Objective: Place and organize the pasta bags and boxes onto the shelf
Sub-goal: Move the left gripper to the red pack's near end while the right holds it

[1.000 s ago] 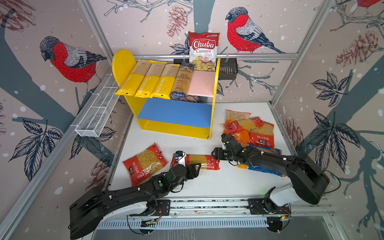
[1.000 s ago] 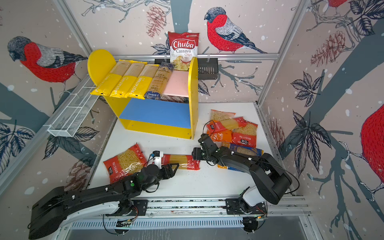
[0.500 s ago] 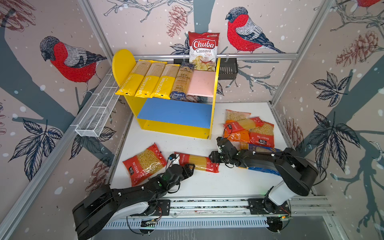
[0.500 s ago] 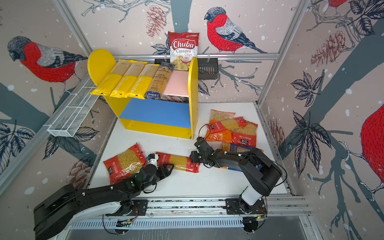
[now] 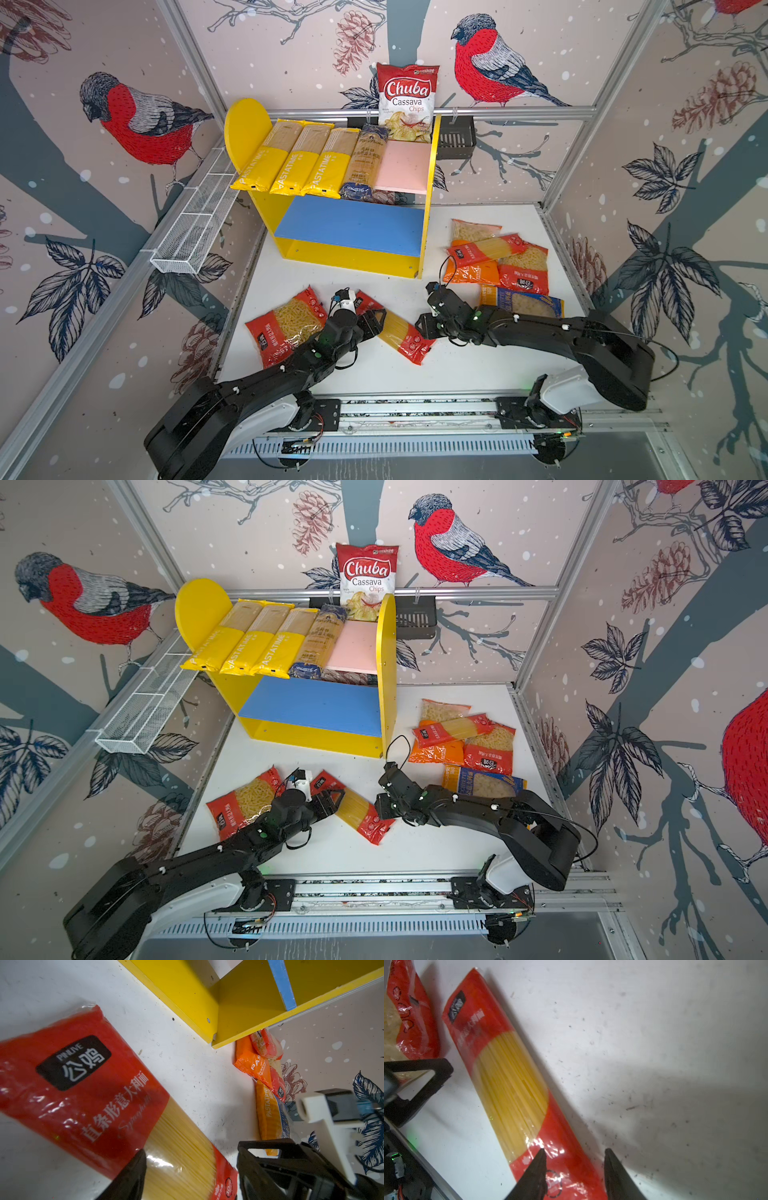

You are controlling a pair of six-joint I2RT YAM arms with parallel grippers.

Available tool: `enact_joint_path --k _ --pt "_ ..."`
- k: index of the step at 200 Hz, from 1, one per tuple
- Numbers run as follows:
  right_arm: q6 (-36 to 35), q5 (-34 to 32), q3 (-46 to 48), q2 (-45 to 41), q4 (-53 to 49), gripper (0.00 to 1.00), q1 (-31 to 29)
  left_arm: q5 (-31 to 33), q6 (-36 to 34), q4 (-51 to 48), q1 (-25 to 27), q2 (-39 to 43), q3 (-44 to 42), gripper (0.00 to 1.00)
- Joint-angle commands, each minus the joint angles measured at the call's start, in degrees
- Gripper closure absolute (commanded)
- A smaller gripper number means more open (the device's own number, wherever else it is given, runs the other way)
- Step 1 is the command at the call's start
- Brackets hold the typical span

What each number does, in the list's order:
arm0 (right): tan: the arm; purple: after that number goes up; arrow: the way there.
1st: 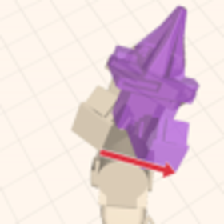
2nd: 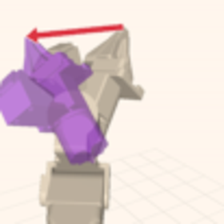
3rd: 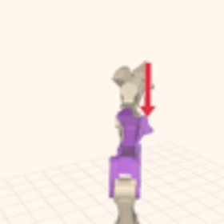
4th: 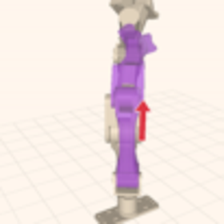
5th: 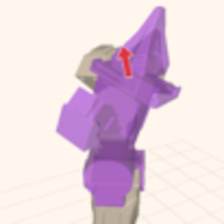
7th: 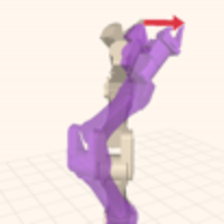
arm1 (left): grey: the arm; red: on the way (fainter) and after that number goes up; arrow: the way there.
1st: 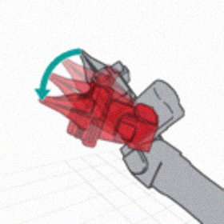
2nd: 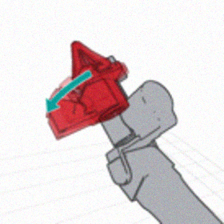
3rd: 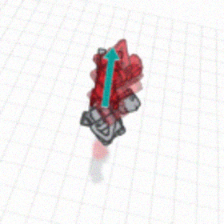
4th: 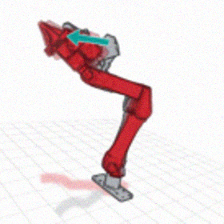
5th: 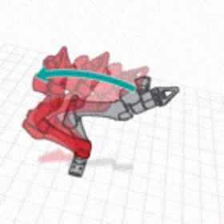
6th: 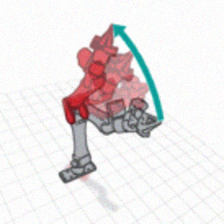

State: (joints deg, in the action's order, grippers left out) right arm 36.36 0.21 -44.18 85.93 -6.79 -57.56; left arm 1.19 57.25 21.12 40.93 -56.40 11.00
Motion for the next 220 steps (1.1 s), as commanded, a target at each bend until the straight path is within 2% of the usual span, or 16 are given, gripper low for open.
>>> enact_joint_path --k 1,25,50,79,108,155,178,220 --pt "-3.3 -5.6 -3.7 3.3 -3.3 0.64 -3.2 -0.2 2.1 -4.2 2.4 1.5 -0.5 0.33" --pt "-3.7 -5.9 -7.6 8.7 -1.5 0.72 -6.4 3.7 5.1 -5.7 6.5 2.9 -1.3 0.33" --pt "-2.5 -3.4 -8.3 15.2 0.4 0.82 -5.8 3.9 7.4 -3.2 6.8 2.4 -3.8 0.34" --pt "-2.5 -0.4 -7.9 16.9 1.5 0.83 -5.7 3.5 6.9 -3.0 6.8 1.8 -3.6 0.35" --pt "-3.8 2.8 -7.9 11.4 2.2 0.78 -4.4 3.5 8.1 -2.1 6.8 2.2 -4.2 0.35" --pt "-4.3 16.8 -1.3 1.4 7.2 0.59 6.9 3.0 10.6 0.6 6.8 3.4 -5.4 0.33" --pt "-5.3 19.7 1.5 1.5 7.7 0.54 11.7 2.5 10.5 1.7 6.8 1.6 -5.3 0.33" --pt "-5.5 24.6 4.1 4.9 11.4 0.42 14.0 1.5 11.2 6.4 6.8 -2.9 -5.8 0.34"
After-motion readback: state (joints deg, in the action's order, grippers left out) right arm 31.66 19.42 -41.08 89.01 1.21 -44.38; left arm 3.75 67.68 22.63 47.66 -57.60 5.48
